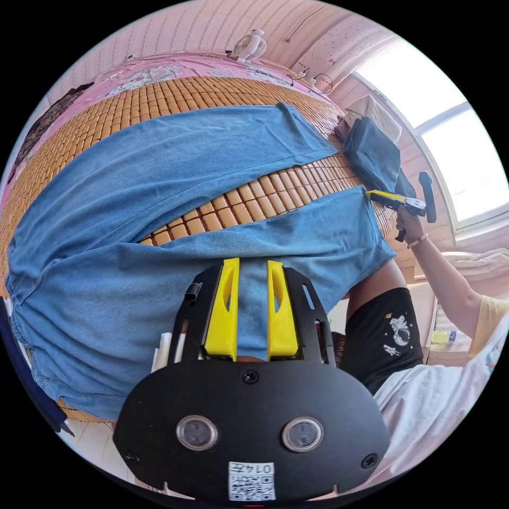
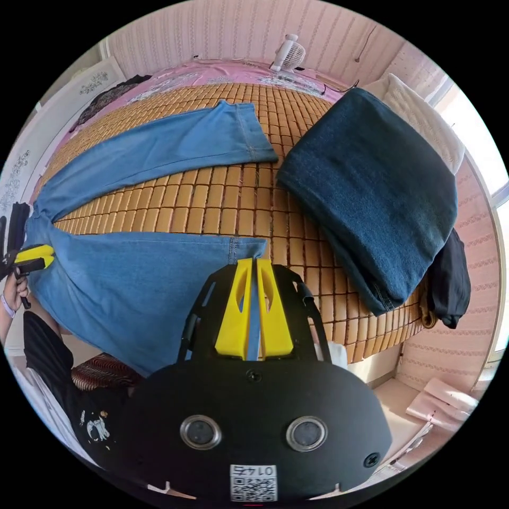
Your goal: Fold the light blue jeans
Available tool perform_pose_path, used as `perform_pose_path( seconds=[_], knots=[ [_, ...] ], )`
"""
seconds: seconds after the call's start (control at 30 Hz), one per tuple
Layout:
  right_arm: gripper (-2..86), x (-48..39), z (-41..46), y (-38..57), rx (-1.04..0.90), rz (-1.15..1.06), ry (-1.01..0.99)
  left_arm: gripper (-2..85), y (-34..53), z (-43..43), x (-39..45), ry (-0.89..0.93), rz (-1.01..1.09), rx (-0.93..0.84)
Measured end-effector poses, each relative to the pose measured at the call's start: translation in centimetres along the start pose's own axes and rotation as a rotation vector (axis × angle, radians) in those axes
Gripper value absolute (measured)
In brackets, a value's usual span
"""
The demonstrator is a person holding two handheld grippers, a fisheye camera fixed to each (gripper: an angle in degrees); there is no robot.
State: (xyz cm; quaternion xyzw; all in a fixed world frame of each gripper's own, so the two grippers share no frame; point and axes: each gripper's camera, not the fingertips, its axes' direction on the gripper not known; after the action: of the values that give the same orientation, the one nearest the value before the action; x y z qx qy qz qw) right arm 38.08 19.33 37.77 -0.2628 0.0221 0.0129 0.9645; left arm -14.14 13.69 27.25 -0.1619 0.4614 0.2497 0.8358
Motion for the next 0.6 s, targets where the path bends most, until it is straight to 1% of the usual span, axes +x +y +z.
perform_pose_path(
  seconds=[0.07, 0.1, 0.13, 0.17, 0.23, 0.3, 0.37, 0.47, 0.53, 0.6],
  knots=[
    [-0.1, 1.1, -0.6, -0.6, 0.064, 0.094, -0.038, 8.3, 0.2, 0.5, 0.0, -0.017, 0.004, -0.019],
    [-0.1, 1.2, -0.5, -0.8, 0.062, 0.111, -0.039, 8.2, 0.3, 1.1, -0.3, -0.022, -0.007, -0.047],
    [0.0, 1.2, 0.6, -1.2, 0.016, 0.13, -0.036, 8.1, 0.4, 1.5, -0.4, -0.021, -0.018, -0.066],
    [0.2, 1.1, 2.1, -1.6, -0.076, 0.14, -0.039, 7.7, 0.6, 1.5, -0.7, -0.002, -0.033, -0.048],
    [0.4, 1.0, 1.8, -1.7, -0.055, 0.161, -0.035, 7.4, 0.6, 1.4, -1.2, 0.031, -0.064, -0.041],
    [0.6, 0.8, 1.4, -2.1, -0.076, 0.169, -0.029, 7.9, 0.3, 0.2, -1.8, 0.072, -0.087, 0.012],
    [0.6, 0.5, -0.3, -2.3, 0.0, 0.177, 0.005, 8.0, -0.3, -1.6, -2.7, 0.089, -0.108, 0.098],
    [0.2, -0.4, -1.4, -3.4, 0.095, 0.152, -0.011, 7.9, -2.7, -4.5, -5.4, 0.032, -0.129, 0.197],
    [0.0, -1.4, -1.1, -4.9, 0.108, 0.112, -0.043, 8.0, -4.8, -5.6, -7.6, -0.031, -0.152, 0.215],
    [-0.2, -2.5, -0.3, -6.8, 0.111, 0.079, -0.032, 7.8, -7.1, -6.4, -10.9, -0.083, -0.238, 0.225]
  ],
)
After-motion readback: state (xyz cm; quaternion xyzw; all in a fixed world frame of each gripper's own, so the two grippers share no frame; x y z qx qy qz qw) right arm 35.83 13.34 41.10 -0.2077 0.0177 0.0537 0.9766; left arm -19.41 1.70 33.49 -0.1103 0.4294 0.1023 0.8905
